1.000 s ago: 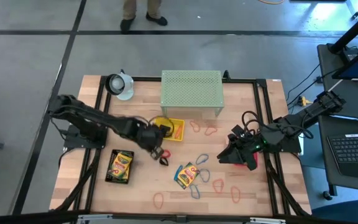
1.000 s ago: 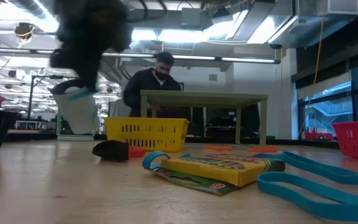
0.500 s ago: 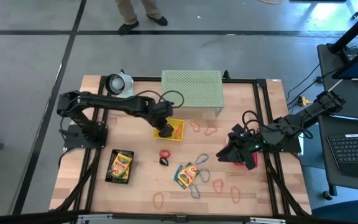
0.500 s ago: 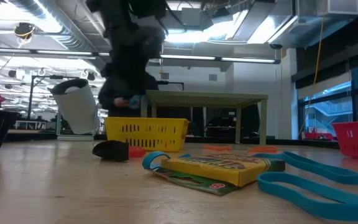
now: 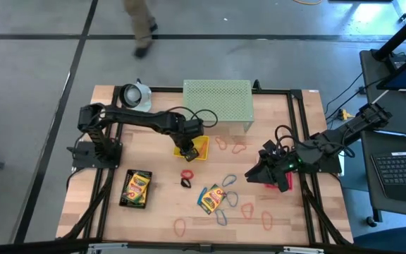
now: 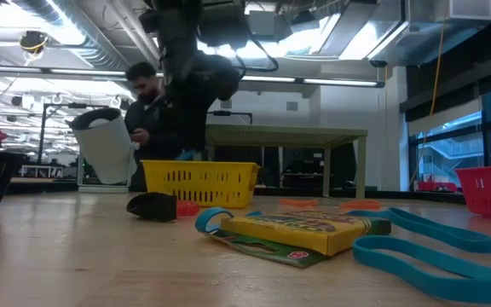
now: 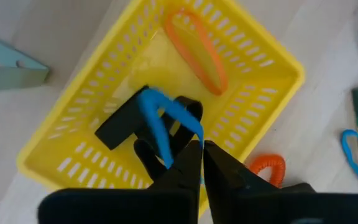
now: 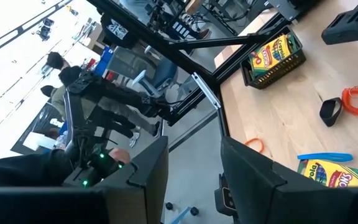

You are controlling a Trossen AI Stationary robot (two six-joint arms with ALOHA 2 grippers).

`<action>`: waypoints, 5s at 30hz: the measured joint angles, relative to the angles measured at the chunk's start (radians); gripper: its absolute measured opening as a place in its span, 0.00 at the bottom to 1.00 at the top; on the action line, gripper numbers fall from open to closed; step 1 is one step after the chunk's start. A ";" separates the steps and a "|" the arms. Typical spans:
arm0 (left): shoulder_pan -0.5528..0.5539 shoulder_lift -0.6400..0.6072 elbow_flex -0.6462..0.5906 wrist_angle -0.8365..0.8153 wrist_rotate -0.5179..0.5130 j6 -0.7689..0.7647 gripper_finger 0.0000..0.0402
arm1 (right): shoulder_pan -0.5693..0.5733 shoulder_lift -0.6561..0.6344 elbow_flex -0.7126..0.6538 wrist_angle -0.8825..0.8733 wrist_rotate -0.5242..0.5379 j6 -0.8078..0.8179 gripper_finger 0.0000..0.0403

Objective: Pick & Place Office Desk Supplies
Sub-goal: Put the blue rubber band into the yellow bin, then put the orange spring keychain into the red bin

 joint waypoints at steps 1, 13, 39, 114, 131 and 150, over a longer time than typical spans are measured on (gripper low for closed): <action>0.002 -0.001 0.004 0.001 0.000 0.010 0.06 | 0.000 0.000 0.000 0.000 0.000 0.000 0.37; 0.021 -0.001 0.058 -0.082 0.011 0.113 0.31 | 0.000 0.000 0.000 0.000 -0.005 -0.001 0.37; -0.307 0.120 0.057 0.006 -0.137 0.362 0.36 | 0.000 0.000 0.000 0.001 -0.008 -0.003 0.37; -0.185 0.079 0.387 0.188 -0.245 0.089 0.00 | -0.021 0.086 0.000 -0.117 0.410 0.131 0.37; -0.178 0.079 0.387 0.263 -0.190 0.088 0.00 | -0.125 0.193 0.000 -0.118 0.434 0.131 0.37; -0.181 0.079 0.457 0.212 -0.179 0.111 0.01 | -0.182 0.193 0.000 -0.143 0.396 0.086 0.09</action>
